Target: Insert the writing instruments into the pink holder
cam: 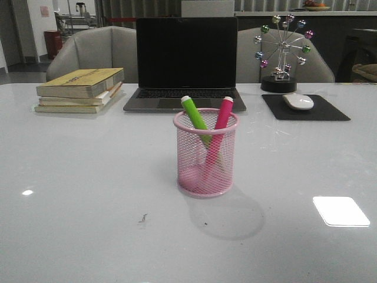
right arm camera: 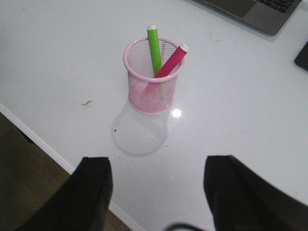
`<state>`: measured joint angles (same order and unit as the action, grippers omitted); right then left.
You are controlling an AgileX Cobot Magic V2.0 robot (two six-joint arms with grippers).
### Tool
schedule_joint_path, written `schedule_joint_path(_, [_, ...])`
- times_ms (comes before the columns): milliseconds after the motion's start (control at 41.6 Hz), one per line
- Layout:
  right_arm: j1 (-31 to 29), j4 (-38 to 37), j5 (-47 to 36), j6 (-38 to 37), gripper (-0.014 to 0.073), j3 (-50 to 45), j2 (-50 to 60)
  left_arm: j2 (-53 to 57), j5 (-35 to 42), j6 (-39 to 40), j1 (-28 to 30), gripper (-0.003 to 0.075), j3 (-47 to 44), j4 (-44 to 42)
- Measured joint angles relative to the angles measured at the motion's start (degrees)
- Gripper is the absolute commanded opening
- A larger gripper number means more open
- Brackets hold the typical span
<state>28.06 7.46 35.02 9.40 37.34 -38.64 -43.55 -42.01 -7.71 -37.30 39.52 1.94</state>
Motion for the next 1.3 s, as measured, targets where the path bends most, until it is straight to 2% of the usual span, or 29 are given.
schedule_joint_path(120, [0.00,-0.22,0.00,0.00,0.0514,0.00,0.00,0.00,0.00,0.00,0.00,0.0321,0.00,-1.94])
schedule_joint_path(192, [0.00,-1.06,0.00,0.00,0.0472,0.00,0.00,0.00,0.00,0.00,0.00,0.0246,0.00,-2.45])
schedule_joint_path(240, [0.00,-1.53,0.12,0.00,0.0424,0.00,0.00,0.00,0.00,0.00,0.00,0.0203,0.00,-2.61])
schedule_joint_path(360, [0.00,-1.86,1.17,0.00,0.0220,0.00,0.00,0.00,-0.06,0.00,0.00,0.0087,0.00,-2.70])
schedule_joint_path(480, [0.00,-1.86,2.46,0.00,0.0044,0.00,0.00,0.00,-0.06,0.00,0.00,0.0092,0.00,-2.70])
schedule_joint_path(1081, [0.00,-1.86,4.27,0.00,0.0055,0.00,0.00,1.48,-0.06,0.00,-0.05,0.0092,0.00,-2.74])
schedule_joint_path(1201, [0.00,-1.86,4.27,0.00,0.0055,0.00,0.00,5.22,0.96,0.00,3.03,0.0092,-1.16,-3.11])
schedule_joint_path(1297, [0.00,-1.86,4.27,0.00,0.0055,0.00,0.00,9.74,4.29,0.00,7.80,0.0092,-4.03,-3.11])
